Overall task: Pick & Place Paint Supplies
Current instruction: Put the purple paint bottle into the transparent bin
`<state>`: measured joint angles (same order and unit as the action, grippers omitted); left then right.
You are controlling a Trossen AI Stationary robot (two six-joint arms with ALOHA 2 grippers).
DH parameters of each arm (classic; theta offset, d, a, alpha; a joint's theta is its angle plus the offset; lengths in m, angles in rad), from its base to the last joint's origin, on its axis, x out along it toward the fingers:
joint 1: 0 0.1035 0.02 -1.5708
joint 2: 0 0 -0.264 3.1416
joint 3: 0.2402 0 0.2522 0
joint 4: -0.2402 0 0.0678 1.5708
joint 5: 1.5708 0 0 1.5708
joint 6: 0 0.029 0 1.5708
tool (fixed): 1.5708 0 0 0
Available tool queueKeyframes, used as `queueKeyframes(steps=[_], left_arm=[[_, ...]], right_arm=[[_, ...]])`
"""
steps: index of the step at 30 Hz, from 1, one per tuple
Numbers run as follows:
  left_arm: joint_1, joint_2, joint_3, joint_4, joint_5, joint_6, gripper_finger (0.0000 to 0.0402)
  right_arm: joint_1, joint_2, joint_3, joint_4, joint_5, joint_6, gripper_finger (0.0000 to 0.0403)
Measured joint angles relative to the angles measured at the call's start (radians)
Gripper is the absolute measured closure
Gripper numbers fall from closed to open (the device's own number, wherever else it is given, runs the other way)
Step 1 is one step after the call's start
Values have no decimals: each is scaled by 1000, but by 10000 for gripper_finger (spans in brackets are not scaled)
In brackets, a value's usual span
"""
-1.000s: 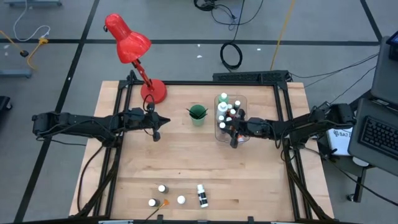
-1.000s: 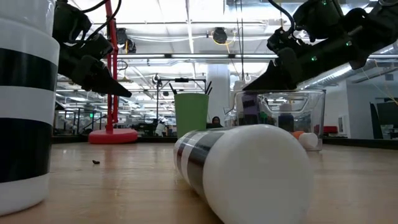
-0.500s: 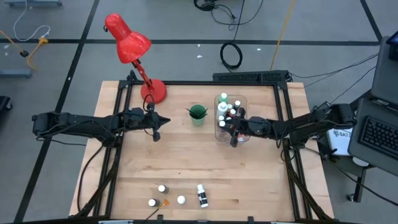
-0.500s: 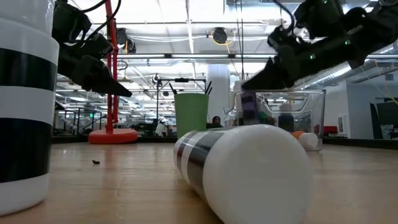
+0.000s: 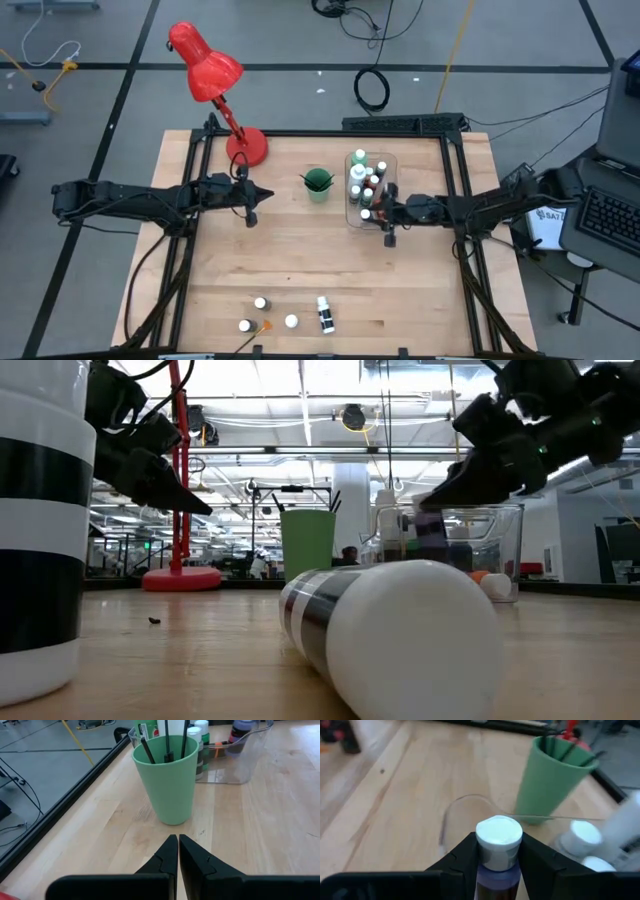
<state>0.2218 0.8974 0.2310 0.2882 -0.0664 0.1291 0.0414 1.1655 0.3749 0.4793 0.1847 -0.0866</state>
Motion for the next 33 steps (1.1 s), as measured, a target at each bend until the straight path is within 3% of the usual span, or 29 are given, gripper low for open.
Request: queueKeyframes(steps=[9,14,19,24,28,30,33], left_arm=[[0,0,0,10,17,4,382],[0,0,0,9,17,3,382],[0,0,0,9,17,4,382],[0,0,0,9,17,9,382],[0,0,0,9,17,22,382],[0,0,0,9,17,24,382],[0,0,0,11,17,23,382]], right_arm=[[-25,1,-173,337,51,48,295],[-68,1,-192,360,50,88,293],[-123,-28,-150,369,-186,38,294],[-181,-79,-55,190,-384,29,295],[-251,-113,72,-208,-559,-45,295],[-273,-111,101,-297,-578,-110,295],[-318,-113,108,-260,-573,-203,295]])
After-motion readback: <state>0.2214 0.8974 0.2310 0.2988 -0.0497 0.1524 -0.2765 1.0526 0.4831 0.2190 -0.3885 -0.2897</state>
